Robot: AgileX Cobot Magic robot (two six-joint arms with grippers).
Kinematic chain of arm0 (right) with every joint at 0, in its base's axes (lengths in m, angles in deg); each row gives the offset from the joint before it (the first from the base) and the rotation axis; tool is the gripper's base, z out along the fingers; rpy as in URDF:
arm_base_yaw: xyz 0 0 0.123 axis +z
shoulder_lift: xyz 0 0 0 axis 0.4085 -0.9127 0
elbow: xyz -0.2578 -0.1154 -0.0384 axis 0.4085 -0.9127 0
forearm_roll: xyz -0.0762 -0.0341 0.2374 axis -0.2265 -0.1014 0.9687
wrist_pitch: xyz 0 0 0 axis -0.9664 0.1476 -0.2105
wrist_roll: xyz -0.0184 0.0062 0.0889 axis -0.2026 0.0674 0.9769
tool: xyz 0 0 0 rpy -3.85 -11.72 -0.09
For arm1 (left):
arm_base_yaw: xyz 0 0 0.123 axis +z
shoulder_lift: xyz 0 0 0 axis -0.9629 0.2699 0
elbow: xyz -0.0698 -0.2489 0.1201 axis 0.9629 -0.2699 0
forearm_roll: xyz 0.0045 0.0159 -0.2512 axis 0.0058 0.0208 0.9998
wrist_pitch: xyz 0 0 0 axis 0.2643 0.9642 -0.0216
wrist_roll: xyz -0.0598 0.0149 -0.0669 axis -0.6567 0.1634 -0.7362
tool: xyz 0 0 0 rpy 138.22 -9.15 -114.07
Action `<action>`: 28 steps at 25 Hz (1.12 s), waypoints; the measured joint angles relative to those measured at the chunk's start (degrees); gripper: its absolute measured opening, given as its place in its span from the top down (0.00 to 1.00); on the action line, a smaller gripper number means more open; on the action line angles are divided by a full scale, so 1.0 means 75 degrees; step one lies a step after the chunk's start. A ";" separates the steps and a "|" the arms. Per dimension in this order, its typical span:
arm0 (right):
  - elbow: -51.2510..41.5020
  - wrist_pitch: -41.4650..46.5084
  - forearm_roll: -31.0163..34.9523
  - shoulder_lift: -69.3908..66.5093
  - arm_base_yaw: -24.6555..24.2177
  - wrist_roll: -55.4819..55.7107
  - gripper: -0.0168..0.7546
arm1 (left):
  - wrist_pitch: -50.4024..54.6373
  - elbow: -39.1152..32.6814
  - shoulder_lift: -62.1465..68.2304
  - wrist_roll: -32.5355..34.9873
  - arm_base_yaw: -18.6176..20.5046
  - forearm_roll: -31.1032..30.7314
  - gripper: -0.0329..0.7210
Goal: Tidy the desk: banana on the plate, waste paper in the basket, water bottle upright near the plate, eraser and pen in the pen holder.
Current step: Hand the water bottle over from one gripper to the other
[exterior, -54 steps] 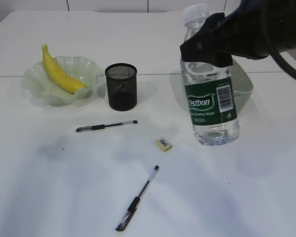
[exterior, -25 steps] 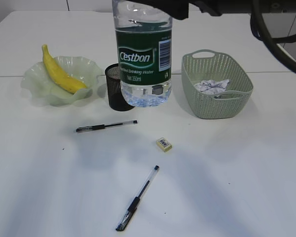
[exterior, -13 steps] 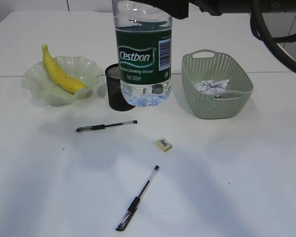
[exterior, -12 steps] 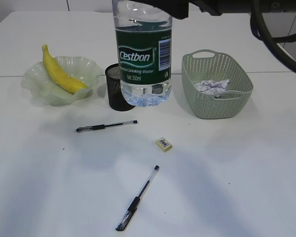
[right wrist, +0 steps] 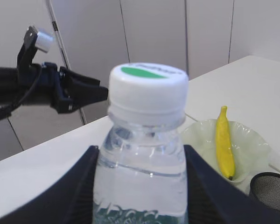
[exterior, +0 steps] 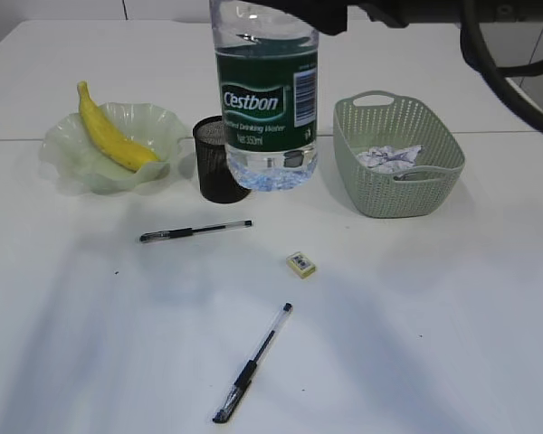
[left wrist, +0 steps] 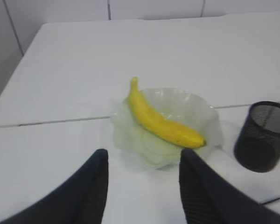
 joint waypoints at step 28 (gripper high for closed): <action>0.0000 -0.0383 0.0798 -0.0408 0.0000 -0.1007 0.53 | -0.3388 -0.0781 0.0775 -0.0168 -0.5928 -0.0232 0.19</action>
